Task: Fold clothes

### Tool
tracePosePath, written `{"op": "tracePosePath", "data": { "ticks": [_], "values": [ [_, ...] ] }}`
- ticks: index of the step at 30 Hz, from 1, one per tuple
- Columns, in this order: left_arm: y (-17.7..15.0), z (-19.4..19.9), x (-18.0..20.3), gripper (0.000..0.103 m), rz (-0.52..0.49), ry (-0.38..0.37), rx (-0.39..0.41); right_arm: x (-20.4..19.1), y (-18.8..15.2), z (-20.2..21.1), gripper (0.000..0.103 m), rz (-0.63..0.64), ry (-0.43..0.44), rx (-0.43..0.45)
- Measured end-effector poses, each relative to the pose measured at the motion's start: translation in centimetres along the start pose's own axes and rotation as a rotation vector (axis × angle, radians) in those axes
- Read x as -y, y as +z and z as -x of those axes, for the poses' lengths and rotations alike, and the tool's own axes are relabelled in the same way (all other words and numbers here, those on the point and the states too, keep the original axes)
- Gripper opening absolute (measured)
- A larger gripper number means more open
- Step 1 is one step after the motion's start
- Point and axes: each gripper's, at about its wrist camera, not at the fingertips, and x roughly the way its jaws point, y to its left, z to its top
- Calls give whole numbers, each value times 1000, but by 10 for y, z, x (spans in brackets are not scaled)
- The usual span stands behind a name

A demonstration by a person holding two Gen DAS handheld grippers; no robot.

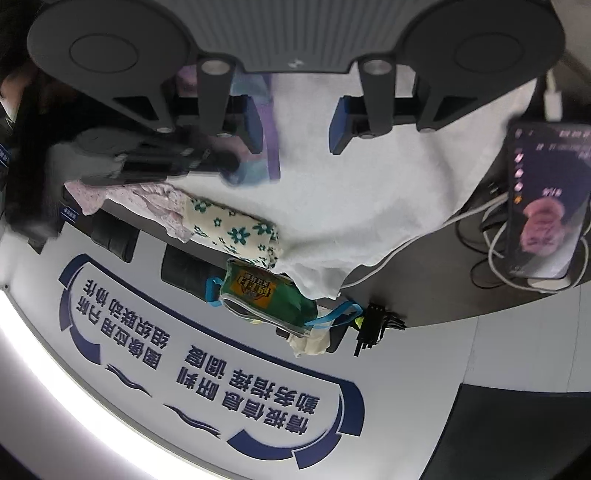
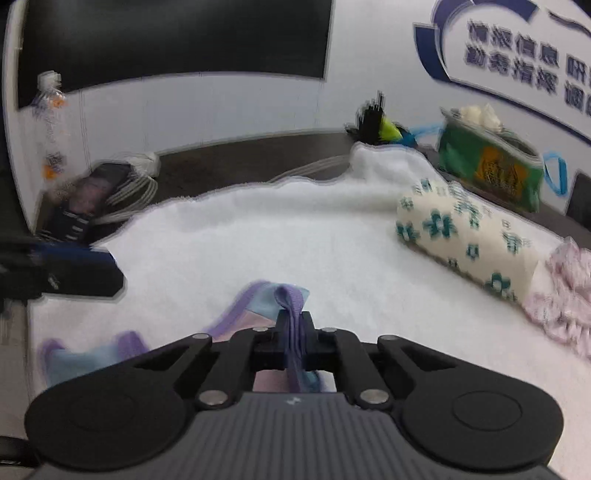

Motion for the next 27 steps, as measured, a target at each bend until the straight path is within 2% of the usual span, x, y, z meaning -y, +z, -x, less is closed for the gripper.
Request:
{"op": "tracePosePath", "data": {
  "ticks": [3, 5, 9, 11, 14, 15, 16, 17, 18, 20, 21, 26, 27],
  "values": [
    [1, 5, -6, 42, 30, -2, 10, -29, -2, 24, 5, 115, 54, 48],
    [3, 4, -9, 44, 41, 4, 14, -54, -9, 28, 5, 212, 71, 37],
    [9, -12, -3, 47, 25, 9, -9, -77, -29, 11, 6, 311, 34, -9],
    [11, -22, 0, 53, 15, 8, -26, -79, -33, 14, 7, 318, 33, 15],
    [15, -38, 6, 53, -1, 7, -52, -81, -34, 19, 15, 314, 43, 33],
    [16, -43, 8, 53, -6, 7, -61, -82, -35, 21, 22, 320, 38, 37],
    [18, -48, 10, 51, -11, 6, -70, -81, -36, 26, 28, 323, 22, 52],
    [19, -53, 11, 48, -17, 6, -78, -80, -37, 31, 40, 326, 5, 68],
    [18, -57, 12, 45, -21, 9, -89, -79, -38, 36, 45, 329, -13, 84],
    [14, -65, 10, 16, -26, 21, -115, -74, -40, 51, 46, 312, -27, 96],
    [13, -67, 9, 12, -25, 29, -122, -69, -40, 58, 46, 296, -32, 104],
    [8, -67, 1, 8, 1, 31, -85, -29, -40, 70, 45, 81, -41, 86],
    [8, -67, 1, 8, -6, 39, -76, -20, -41, 65, 40, 33, -43, 67]
  ]
}}
